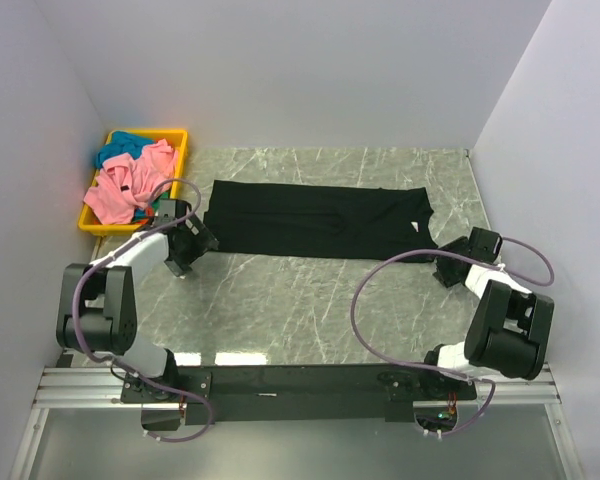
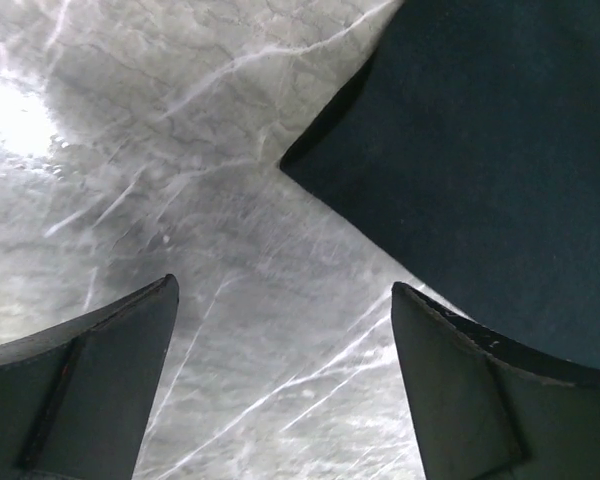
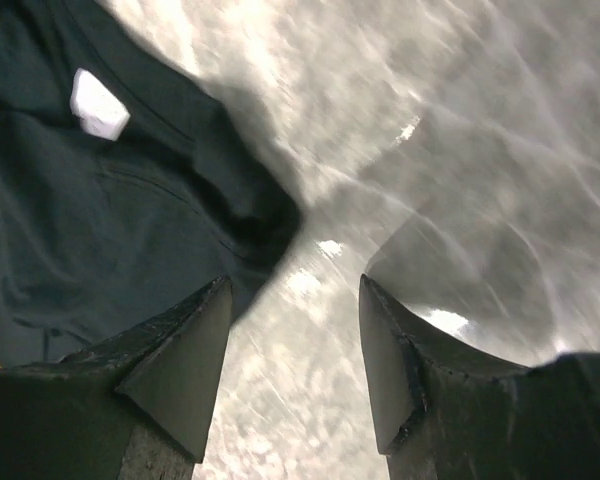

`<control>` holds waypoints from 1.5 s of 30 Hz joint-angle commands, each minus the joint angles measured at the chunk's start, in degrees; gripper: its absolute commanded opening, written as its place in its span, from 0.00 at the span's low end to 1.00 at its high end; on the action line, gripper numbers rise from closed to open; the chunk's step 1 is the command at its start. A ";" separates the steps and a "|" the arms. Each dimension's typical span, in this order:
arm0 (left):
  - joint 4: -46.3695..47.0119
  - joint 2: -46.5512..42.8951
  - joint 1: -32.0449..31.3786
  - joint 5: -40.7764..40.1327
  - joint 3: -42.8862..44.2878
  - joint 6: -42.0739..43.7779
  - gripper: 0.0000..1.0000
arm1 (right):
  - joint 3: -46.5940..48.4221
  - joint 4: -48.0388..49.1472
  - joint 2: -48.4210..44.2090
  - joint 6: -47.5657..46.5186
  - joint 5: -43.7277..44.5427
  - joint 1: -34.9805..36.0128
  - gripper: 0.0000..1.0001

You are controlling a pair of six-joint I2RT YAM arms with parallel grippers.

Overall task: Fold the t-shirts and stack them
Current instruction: Fold the tshirt

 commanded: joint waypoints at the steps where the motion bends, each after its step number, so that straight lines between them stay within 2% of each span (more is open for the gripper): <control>1: 3.39 1.65 0.25 1.10 2.81 -2.52 0.92 | -0.65 7.93 2.73 1.30 -4.64 -0.74 0.61; 16: 3.57 11.50 0.43 -2.33 8.97 -3.04 0.82 | 1.45 9.70 8.71 1.65 -5.78 -1.09 0.57; 19: 3.30 12.47 0.43 -3.03 9.76 -3.22 0.76 | 2.07 8.56 8.89 1.57 -5.43 -1.18 0.51; 21: 2.78 13.52 0.52 -3.55 10.55 -3.22 0.72 | 2.34 8.12 8.89 1.65 -4.73 -1.26 0.42; 22: 2.51 13.87 0.52 -3.73 10.81 -3.13 0.64 | 2.42 7.25 8.81 1.65 -4.29 -1.35 0.38; 24: 2.16 14.67 0.43 -3.91 11.43 -3.04 0.53 | 2.78 6.19 8.72 1.48 -3.41 -1.88 0.21; 25: 1.90 14.93 0.60 -4.34 11.52 -2.96 0.39 | 3.04 5.14 8.54 1.30 -3.06 -2.05 0.14; 26: 1.63 15.19 0.61 -4.52 11.52 -2.96 0.31 | 3.21 5.13 8.28 0.95 -2.36 -2.23 0.05; 27: 1.46 15.37 0.69 -4.52 11.69 -2.96 0.23 | 3.48 3.21 8.10 0.78 -2.01 -2.75 0.01; 28: 0.59 15.46 0.78 -4.52 11.69 -2.87 0.07 | 3.74 2.41 7.67 0.60 -1.48 -3.11 0.00; 29: 0.06 15.46 1.04 -4.52 11.69 -2.78 0.01 | 3.83 1.79 7.23 0.08 -0.96 -3.55 0.00; 36: -6.45 8.79 1.84 -6.90 6.70 -3.04 0.01 | 7.51 -4.80 5.20 -2.39 3.53 -7.85 0.00; 41: -8.82 -2.79 1.84 -4.62 -6.12 -4.18 0.01 | 11.03 -9.02 7.74 -3.88 5.73 -8.82 0.00; 45: -9.18 -13.35 1.66 1.18 -17.29 -6.64 0.03 | 15.86 -10.34 11.52 -5.02 5.20 -8.74 0.01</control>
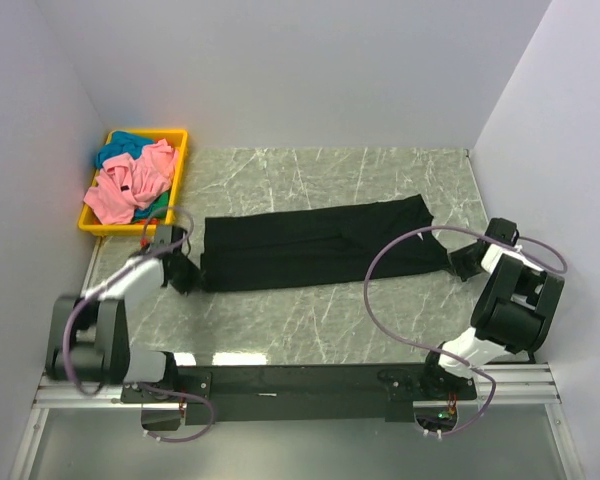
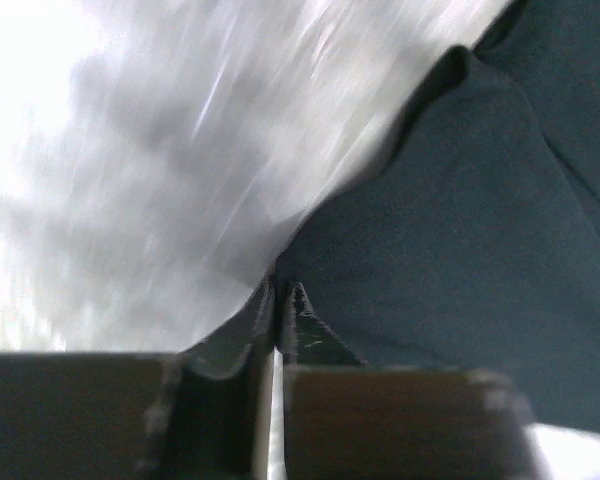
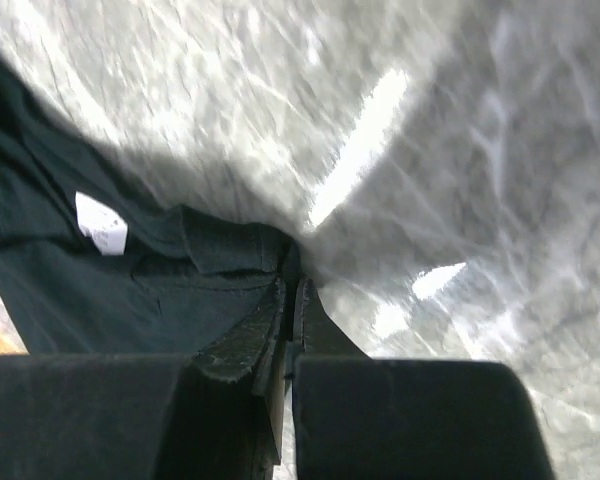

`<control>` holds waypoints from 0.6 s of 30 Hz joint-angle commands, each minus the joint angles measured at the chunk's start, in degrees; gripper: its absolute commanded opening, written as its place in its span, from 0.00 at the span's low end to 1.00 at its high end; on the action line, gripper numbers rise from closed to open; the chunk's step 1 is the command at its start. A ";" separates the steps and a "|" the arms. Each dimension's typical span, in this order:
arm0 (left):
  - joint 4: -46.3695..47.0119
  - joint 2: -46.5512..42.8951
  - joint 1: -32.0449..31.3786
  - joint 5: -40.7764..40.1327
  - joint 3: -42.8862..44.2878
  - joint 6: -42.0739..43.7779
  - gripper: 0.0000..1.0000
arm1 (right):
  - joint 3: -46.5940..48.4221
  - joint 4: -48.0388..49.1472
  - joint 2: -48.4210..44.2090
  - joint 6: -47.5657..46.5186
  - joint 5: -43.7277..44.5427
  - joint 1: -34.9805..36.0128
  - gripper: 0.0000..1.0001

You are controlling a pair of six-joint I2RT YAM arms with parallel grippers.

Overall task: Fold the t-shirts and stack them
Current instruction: Fold the tshirt

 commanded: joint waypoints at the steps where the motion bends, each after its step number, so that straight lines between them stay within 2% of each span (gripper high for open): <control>1: -5.79 -7.20 -0.04 1.70 -8.82 -3.23 0.10 | 5.77 0.15 3.02 -2.64 6.47 -1.59 0.02; 3: -6.84 -12.30 -4.17 3.04 -9.28 -6.13 0.22 | 7.53 -0.64 4.26 -3.61 7.00 -1.50 0.07; 4: -8.24 -13.79 -5.31 3.31 -9.11 -8.50 0.34 | 9.36 -1.60 5.48 -4.05 6.82 -1.41 0.09; 5: -9.12 -16.59 -6.89 2.53 -8.76 -9.31 0.39 | 10.16 -2.04 5.75 -4.57 6.39 -1.24 0.14; 6: -10.00 -18.01 -7.25 2.08 -8.15 -9.49 0.44 | 10.52 -2.05 5.76 -4.84 5.60 -1.06 0.16; 7: -11.23 -19.42 -7.26 1.29 -6.49 -9.23 0.54 | 10.35 -1.35 4.97 -5.45 5.07 -0.10 0.19; 8: -13.76 -21.61 -7.26 -0.11 -5.34 -8.79 0.59 | 10.44 -1.43 4.53 -6.24 5.33 0.52 0.27; 10: -16.41 -23.29 -7.34 -3.71 -0.88 -6.96 0.74 | 10.18 -2.31 2.78 -6.86 7.95 2.18 0.34; 11: -18.08 -24.26 -7.26 -6.33 0.81 -5.98 0.77 | 10.17 -2.75 1.90 -7.39 8.92 2.63 0.41; 14: -16.70 -23.84 -7.34 -8.55 6.35 -1.15 0.80 | 9.82 -4.33 -1.97 -7.83 14.10 4.73 0.48; 18: -10.65 -17.78 -8.48 -7.25 10.84 6.58 0.80 | 8.60 -5.39 -6.45 -7.22 16.76 9.74 0.49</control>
